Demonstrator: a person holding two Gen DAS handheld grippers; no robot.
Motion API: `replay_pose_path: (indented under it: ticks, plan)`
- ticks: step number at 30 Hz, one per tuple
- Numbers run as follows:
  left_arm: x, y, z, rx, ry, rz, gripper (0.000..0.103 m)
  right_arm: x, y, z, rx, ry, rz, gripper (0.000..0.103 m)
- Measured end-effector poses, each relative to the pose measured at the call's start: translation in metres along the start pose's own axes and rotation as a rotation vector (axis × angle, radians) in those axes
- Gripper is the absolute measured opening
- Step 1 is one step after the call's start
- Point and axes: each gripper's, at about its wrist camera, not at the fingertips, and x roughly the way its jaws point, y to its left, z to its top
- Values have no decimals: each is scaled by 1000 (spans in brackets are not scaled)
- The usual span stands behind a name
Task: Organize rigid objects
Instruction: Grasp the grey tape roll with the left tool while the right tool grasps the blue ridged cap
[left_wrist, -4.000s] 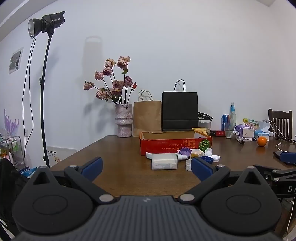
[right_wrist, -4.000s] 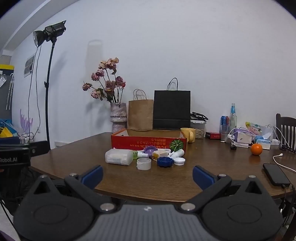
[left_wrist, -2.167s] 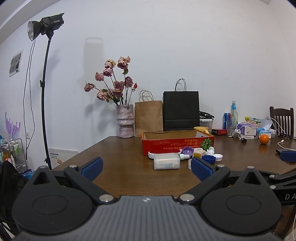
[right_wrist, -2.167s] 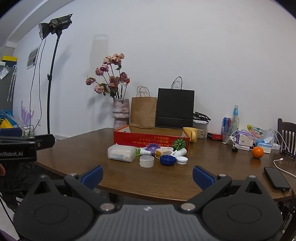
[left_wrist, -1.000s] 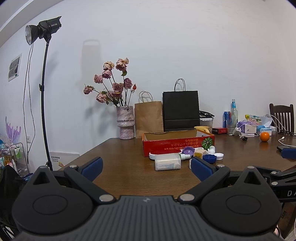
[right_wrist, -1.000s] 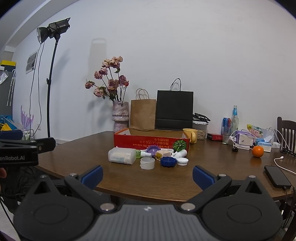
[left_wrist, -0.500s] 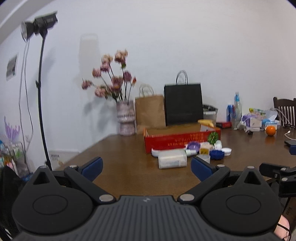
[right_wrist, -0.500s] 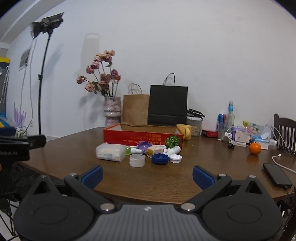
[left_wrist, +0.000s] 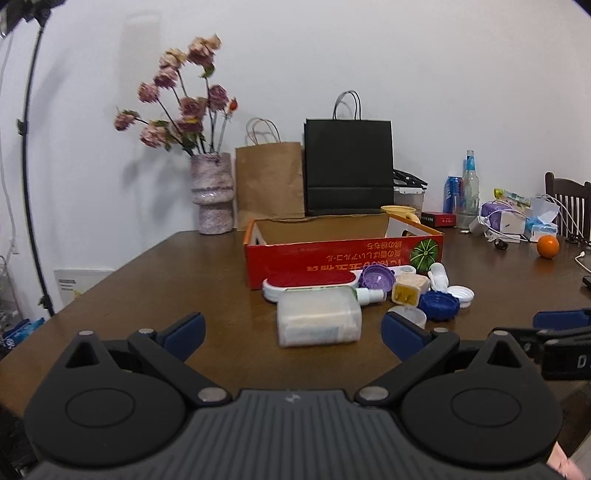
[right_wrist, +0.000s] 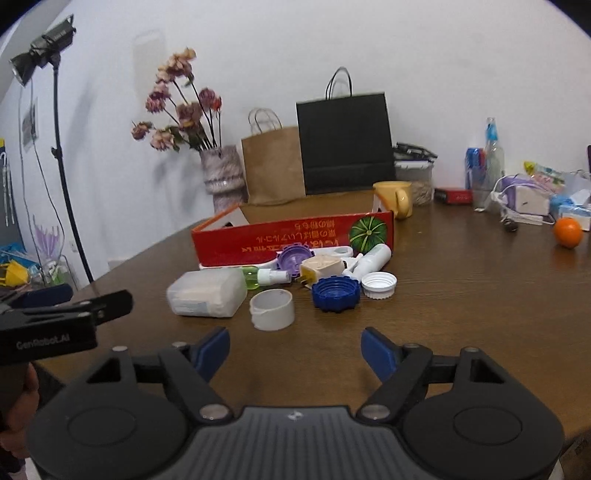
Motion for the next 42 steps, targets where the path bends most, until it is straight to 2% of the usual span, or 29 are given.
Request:
replay_pose_path:
  ticks: [5,11,15,17,21,23,25,26,29,31,34,36,39,42]
  plan:
    - [49,-12,12,20,25,-22,103,36,-6,19,-20,18,-6,77]
    - [105,-18,13,0,162,-53,103,75,-20,33,-29,38,-36,77]
    - [126,-19,9,-10,207,-49,103,99,-32,35,-19,78,-57,77]
    - [132,-17,9,-19,229,-49,103,107,-34,35,-24,92,-58,77]
    - [128,-20,12,-14,229,17,103,117,-35,37,-31,109,-38,77]
    - [123,-21,10,-31,252,-2,103,122,-35,38,-36,119,-38,76]
    - [118,-23,8,-67,291,7,103,127,-36,40,-34,130,-34,69]
    - [114,-24,6,-90,299,19,103,129,-34,41,-52,135,-41,63]
    - [98,-31,2,-127,301,37,103,134,-30,42,-96,150,-54,55]
    - [89,-43,0,-123,287,9,103,135,-32,42,-94,160,-43,54]
    - [87,-71,-2,-16,263,-54,103,130,-36,41,-98,164,-38,54]
    - [89,-82,0,9,234,-75,103,123,-42,40,-82,167,-38,54]
    - [106,-94,4,34,263,-135,101,111,-57,38,-37,172,-30,54]
    - [119,-103,3,51,282,-155,92,100,-69,37,-10,161,-23,55]
